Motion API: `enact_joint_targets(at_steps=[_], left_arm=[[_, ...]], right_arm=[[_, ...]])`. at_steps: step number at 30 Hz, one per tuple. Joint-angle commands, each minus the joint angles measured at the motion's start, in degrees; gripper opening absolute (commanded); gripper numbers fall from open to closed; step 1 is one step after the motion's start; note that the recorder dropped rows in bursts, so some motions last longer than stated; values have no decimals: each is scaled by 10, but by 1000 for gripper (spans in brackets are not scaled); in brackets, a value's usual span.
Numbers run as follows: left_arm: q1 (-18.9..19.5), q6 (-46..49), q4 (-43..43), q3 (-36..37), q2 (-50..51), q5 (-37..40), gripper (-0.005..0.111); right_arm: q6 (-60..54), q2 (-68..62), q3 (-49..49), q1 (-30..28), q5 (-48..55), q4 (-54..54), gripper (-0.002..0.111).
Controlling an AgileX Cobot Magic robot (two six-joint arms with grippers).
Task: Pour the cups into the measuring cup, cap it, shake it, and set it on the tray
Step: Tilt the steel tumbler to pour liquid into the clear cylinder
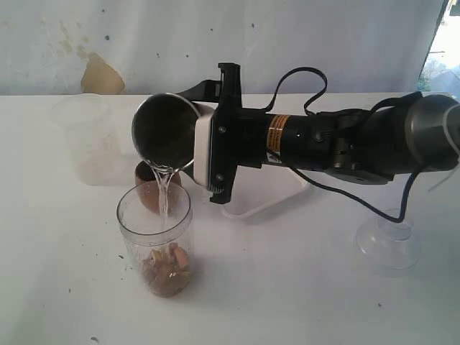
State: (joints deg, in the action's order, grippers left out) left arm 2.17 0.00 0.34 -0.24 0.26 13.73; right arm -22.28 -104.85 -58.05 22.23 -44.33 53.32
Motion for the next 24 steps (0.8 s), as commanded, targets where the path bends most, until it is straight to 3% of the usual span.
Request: enact_joint_targets(at_steps=[1,24], left_arm=[[0,0,1,2,-3,-5,0],[0,0,1,2,-3,-5,0]], right_arm=[[-22,8,-7,0,-25,-13,0],[-138,8,-7,0,-20,-23,0]])
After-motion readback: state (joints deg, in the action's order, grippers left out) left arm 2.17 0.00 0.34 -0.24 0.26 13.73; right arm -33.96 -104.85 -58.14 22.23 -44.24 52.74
